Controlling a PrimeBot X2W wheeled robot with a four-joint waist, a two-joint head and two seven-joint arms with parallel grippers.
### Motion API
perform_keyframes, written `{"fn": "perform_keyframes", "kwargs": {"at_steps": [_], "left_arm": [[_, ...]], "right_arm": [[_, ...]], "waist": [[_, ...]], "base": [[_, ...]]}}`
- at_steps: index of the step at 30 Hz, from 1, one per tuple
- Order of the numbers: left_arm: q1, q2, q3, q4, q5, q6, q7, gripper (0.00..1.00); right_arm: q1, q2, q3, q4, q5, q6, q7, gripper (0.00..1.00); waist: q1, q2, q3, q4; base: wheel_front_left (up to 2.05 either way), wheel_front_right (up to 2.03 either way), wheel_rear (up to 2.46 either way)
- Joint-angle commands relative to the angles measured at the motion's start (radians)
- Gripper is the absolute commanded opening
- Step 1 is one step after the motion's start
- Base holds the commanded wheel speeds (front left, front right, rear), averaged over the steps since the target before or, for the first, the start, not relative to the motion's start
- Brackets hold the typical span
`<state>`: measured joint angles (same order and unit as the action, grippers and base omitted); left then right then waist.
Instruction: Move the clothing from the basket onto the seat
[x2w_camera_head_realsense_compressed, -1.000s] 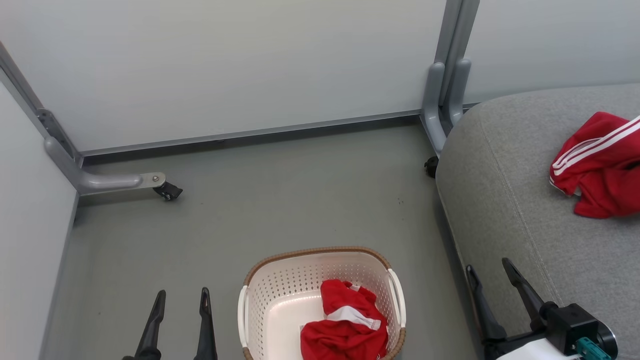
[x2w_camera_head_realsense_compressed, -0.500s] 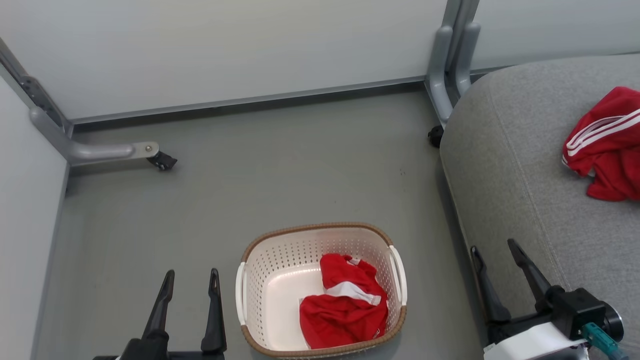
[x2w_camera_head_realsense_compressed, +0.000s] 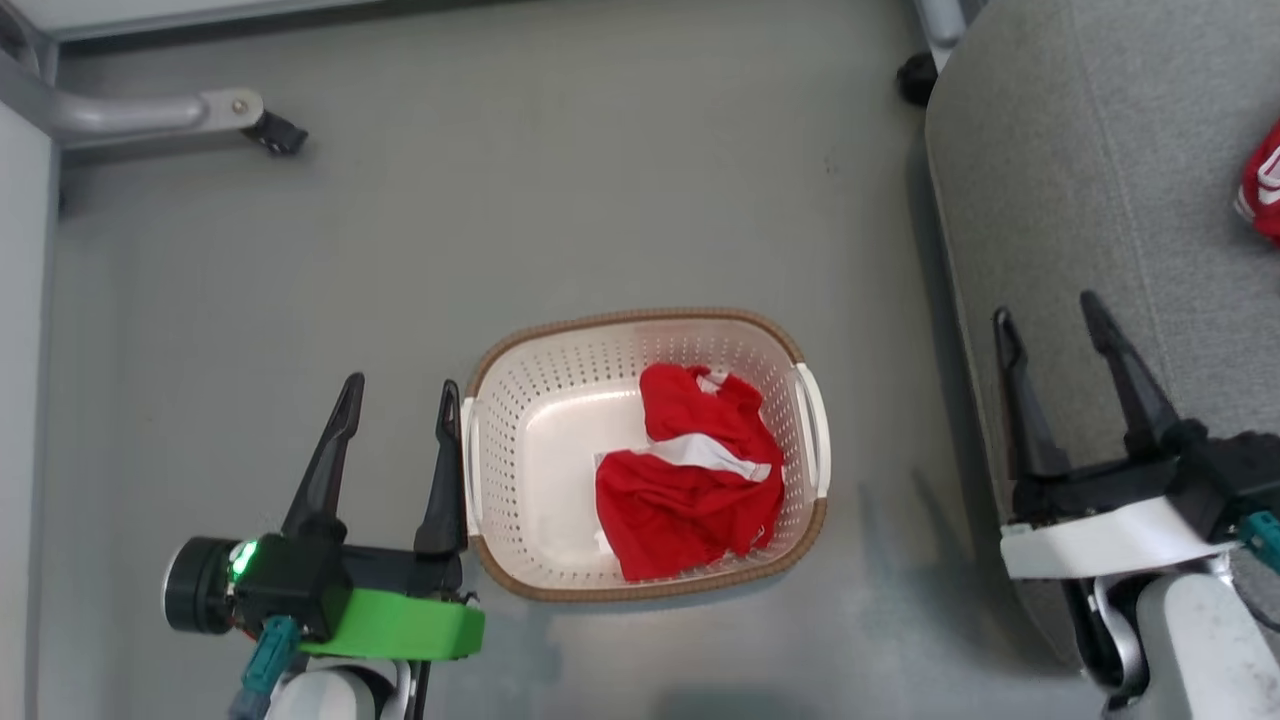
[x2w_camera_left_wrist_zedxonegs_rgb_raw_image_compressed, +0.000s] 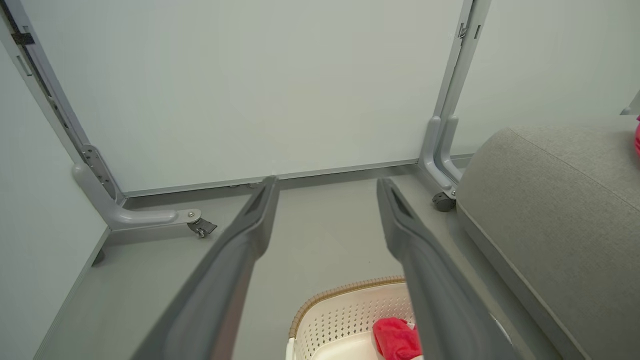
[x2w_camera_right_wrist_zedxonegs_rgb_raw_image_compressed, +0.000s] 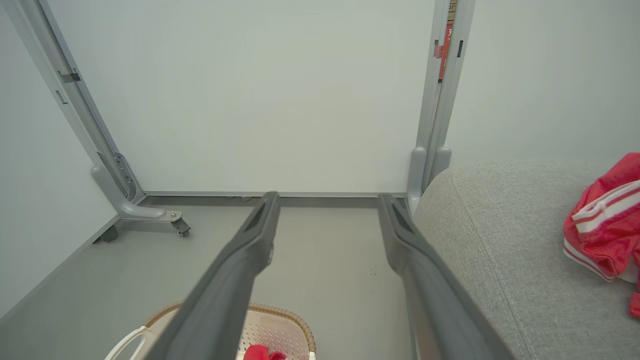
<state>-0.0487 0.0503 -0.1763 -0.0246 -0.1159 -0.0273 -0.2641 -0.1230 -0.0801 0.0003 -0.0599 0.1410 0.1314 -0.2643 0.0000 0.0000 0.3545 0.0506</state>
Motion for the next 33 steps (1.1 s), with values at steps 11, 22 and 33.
{"fn": "perform_keyframes", "kwargs": {"at_steps": [11,22,33], "left_arm": [[-0.313,0.049,-0.145,0.139,0.065,-0.101,0.000,1.00],[-0.745,0.155,-0.623,0.484,0.048,-0.103,0.000,1.00],[-1.029,0.099,-0.923,0.842,-0.064,-0.103,0.000,1.00]], "right_arm": [[-0.186,-0.014,-0.069,-0.117,0.014,-0.001,0.000,1.00],[-0.288,-0.027,-0.052,-0.252,-0.014,-0.001,0.000,1.00],[-0.321,-0.008,-0.024,-0.360,-0.022,-0.001,0.000,1.00]], "waist": [[0.0000,0.0000,0.422,-0.017],[0.0000,0.0000,0.626,-0.077],[0.0000,0.0000,0.762,-0.110]], "base": [[0.00,0.00,0.00],[0.00,0.00,0.00],[0.00,0.00,0.00]]}}
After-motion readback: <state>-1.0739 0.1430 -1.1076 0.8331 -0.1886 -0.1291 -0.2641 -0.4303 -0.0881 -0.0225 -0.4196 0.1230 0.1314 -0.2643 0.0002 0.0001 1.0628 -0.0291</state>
